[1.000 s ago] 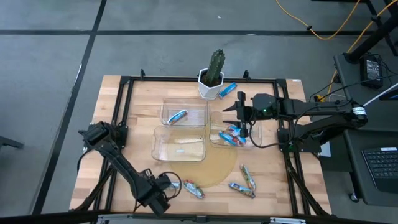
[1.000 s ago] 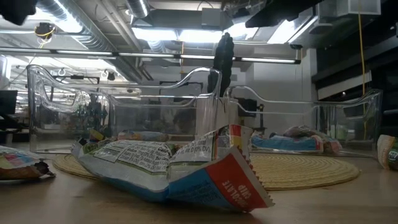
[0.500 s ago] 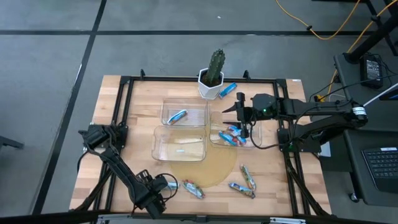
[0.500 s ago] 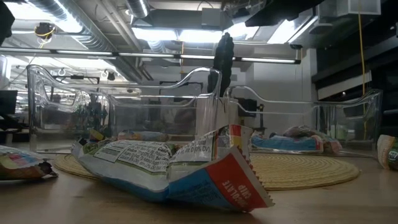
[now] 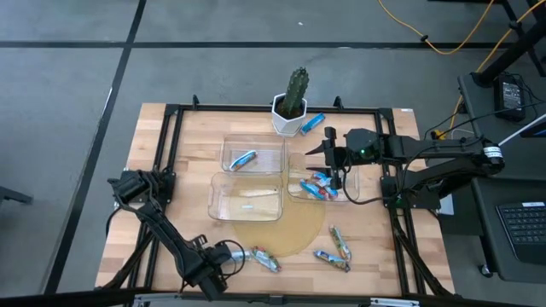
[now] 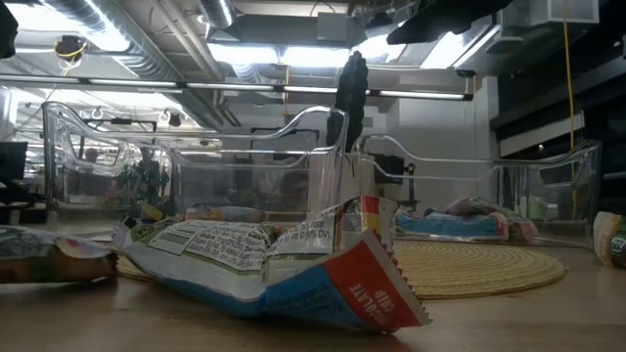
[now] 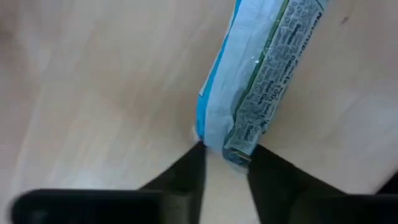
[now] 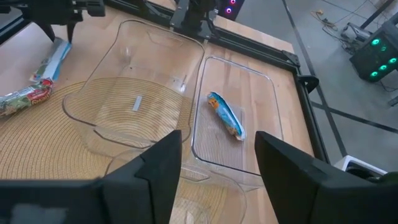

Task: Pick and place Granola Bars by type
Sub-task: Put the left yellow granola bar into the top bin

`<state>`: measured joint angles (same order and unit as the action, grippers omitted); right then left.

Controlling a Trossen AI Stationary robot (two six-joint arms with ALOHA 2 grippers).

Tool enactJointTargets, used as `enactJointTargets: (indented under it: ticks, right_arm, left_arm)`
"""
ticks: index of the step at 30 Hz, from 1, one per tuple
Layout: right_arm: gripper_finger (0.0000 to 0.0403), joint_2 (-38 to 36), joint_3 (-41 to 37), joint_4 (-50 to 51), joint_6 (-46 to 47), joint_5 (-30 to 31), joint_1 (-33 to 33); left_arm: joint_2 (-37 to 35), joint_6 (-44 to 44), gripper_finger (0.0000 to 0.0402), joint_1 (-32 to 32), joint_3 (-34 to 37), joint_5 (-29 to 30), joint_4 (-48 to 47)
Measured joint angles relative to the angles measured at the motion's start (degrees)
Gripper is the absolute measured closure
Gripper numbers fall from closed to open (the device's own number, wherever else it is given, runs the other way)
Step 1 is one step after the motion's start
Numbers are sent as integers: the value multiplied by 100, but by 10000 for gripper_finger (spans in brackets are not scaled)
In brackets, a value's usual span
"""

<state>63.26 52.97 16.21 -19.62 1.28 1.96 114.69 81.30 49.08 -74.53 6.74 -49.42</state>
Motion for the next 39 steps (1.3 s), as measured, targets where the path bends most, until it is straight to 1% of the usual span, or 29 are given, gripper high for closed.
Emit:
enactJointTargets:
  ticks: [4,5,9,11,16,21,24,28,30,32,35,37,39]
  right_arm:
    - [198,0,0,1,2,2,0]
    - [198,0,0,2,2,3,0]
    - [198,0,0,0,2,6,0]
    - [198,0,0,0,2,9,0]
    - [198,0,0,2,7,11,0]
    - [198,0,0,13,7,14,0]
    - [198,0,0,17,7,15,0]
    - [198,0,0,16,7,15,0]
    - [198,0,0,15,7,15,0]
    - [198,0,0,15,7,15,0]
    - [198,0,0,15,7,15,0]
    - [198,0,0,15,7,15,0]
    - [198,0,0,15,7,15,0]
  left_arm:
    - [-52,-2,377,20,4,18,148]
    - [-80,0,388,47,8,74,177]
    - [-248,47,396,145,49,495,228]
    - [-476,46,399,171,49,742,297]
    - [-1062,46,399,374,34,1734,675]
    - [-1724,44,399,485,29,2552,898]
    - [-2155,-64,399,562,29,3365,937]
    - [-2741,-794,399,601,25,4730,1194]
    - [-3013,-1400,399,594,25,5362,1479]
    - [-3262,-2157,399,590,18,5791,1864]
    - [-3551,-3277,399,590,16,6080,2459]
    - [-3722,-4097,399,590,16,6107,2998]
    - [-3882,-5076,400,589,16,6048,3732]
